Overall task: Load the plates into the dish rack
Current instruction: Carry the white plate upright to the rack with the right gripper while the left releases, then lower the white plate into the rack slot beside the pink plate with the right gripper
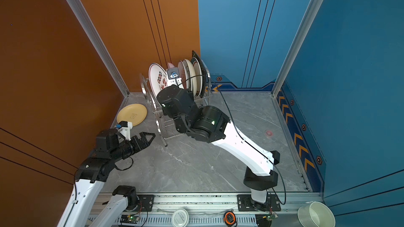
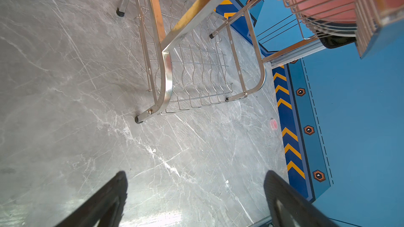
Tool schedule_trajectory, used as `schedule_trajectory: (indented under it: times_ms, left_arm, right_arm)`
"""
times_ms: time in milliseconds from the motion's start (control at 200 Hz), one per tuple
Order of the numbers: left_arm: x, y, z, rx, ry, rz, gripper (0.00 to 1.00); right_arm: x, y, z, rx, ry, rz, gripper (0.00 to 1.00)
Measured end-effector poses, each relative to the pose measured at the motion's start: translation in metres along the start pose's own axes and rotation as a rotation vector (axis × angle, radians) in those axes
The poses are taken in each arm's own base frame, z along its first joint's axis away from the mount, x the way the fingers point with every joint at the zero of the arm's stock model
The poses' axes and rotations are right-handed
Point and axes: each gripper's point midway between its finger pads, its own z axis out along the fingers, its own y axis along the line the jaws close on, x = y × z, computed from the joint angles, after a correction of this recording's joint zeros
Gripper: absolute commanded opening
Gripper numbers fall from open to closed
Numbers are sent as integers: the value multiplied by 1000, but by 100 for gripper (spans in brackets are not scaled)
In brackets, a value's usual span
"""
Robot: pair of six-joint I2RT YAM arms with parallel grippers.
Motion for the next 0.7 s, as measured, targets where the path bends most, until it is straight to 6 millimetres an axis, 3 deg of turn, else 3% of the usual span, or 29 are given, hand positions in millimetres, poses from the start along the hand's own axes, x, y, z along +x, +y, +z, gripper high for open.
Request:
schedule_trajectory:
  times_ms: [255,701]
  left_arm:
    - [0,1,0,-3,-3,4,98]
    - [0,1,0,-4,-3,4,98]
  right_arm:
    - [11,7,40,168,-56,-137,0]
    - [5,6,84,281,-146,-177,0]
